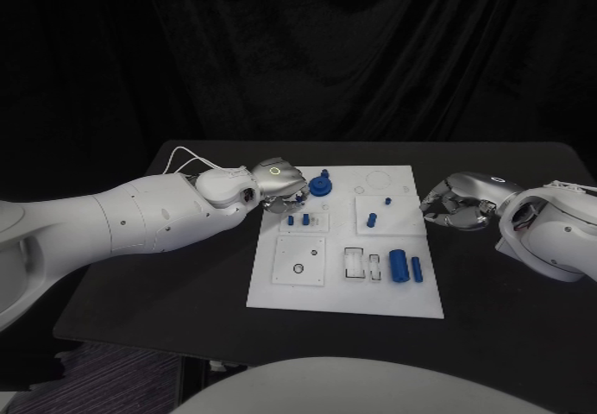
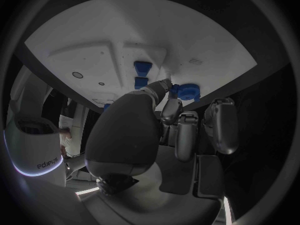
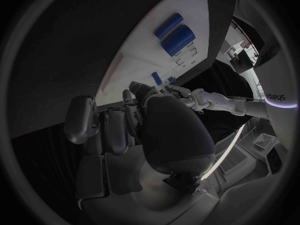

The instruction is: Assemble the parts on the task board

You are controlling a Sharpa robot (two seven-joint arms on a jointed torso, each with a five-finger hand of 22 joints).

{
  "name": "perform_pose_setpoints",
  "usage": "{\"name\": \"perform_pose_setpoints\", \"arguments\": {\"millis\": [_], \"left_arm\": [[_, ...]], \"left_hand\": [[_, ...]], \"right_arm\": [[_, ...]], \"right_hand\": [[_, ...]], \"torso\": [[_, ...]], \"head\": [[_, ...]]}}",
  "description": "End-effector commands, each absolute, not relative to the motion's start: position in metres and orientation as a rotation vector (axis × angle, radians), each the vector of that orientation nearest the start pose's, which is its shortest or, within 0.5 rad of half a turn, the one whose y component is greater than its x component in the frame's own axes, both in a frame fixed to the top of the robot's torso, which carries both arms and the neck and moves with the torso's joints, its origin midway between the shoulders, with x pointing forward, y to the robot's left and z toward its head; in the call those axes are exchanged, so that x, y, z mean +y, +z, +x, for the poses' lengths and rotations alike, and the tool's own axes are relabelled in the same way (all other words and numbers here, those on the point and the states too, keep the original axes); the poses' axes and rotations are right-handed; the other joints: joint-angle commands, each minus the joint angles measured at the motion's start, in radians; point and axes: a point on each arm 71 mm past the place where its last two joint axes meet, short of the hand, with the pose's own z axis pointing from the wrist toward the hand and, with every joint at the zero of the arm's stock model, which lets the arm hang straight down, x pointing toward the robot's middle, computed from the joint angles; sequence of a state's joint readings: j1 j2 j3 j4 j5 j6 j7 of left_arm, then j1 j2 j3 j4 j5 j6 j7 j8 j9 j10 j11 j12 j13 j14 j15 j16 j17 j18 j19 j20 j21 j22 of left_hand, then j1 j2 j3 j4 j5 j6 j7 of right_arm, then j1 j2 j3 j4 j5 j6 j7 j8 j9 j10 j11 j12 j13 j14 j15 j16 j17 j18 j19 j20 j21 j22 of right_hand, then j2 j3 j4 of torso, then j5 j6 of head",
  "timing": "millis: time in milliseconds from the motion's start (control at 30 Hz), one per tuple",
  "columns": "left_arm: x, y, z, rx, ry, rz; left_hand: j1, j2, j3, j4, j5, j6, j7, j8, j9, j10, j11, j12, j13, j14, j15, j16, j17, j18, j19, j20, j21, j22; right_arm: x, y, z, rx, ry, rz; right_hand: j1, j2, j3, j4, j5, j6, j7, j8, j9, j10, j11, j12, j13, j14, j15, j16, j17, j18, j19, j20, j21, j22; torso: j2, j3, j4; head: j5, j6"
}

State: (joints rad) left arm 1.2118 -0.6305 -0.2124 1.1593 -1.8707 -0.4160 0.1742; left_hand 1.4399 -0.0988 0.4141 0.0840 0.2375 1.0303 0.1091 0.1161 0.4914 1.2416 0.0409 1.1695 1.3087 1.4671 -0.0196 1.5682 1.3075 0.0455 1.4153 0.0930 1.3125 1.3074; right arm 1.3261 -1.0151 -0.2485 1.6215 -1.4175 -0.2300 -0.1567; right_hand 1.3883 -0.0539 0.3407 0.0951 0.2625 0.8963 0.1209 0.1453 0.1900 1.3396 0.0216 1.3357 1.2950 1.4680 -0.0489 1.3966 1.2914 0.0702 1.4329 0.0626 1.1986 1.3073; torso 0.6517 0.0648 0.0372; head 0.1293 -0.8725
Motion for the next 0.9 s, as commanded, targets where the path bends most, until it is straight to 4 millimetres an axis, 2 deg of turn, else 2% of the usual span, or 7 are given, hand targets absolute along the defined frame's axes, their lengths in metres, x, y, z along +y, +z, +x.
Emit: {"name": "perform_pose_setpoints", "arguments": {"millis": [33,900], "left_arm": [[0.1792,-0.2505,0.5113,1.508,-0.500,0.824],[0.1716,-0.2569,0.5096,1.520,-0.510,0.831]], "left_hand": [[-0.003,0.003,-0.005,-0.001,-0.007,0.001,0.001,0.001,0.005,0.000,0.001,-0.002,0.014,0.104,0.008,0.003,0.263,0.014,-0.003,0.002,0.003,0.185],[-0.007,0.005,-0.009,0.000,-0.020,-0.003,0.001,-0.003,0.005,-0.010,0.002,-0.014,0.008,0.104,0.009,0.003,0.263,0.016,-0.009,0.003,-0.006,0.182]], "right_arm": [[-0.2621,-0.2031,0.4555,1.876,0.477,-0.150],[-0.2607,-0.2032,0.4557,1.877,0.482,-0.149]], "right_hand": [[-0.007,-0.002,-0.003,0.004,-0.004,0.008,0.002,0.005,0.001,0.001,0.006,-0.004,-0.001,0.020,0.008,-0.007,-0.001,0.009,-0.006,0.003,-0.003,0.158],[-0.007,-0.002,-0.003,0.004,-0.004,0.008,0.002,0.005,0.001,0.001,0.006,-0.004,-0.001,0.020,0.008,-0.007,-0.001,0.009,-0.006,0.003,-0.003,0.158]], "torso": [[0.000,0.0002,-0.0003],[0.000,0.0001,-0.0003]], "head": [[0.000,0.000],[-0.005,0.000]]}}
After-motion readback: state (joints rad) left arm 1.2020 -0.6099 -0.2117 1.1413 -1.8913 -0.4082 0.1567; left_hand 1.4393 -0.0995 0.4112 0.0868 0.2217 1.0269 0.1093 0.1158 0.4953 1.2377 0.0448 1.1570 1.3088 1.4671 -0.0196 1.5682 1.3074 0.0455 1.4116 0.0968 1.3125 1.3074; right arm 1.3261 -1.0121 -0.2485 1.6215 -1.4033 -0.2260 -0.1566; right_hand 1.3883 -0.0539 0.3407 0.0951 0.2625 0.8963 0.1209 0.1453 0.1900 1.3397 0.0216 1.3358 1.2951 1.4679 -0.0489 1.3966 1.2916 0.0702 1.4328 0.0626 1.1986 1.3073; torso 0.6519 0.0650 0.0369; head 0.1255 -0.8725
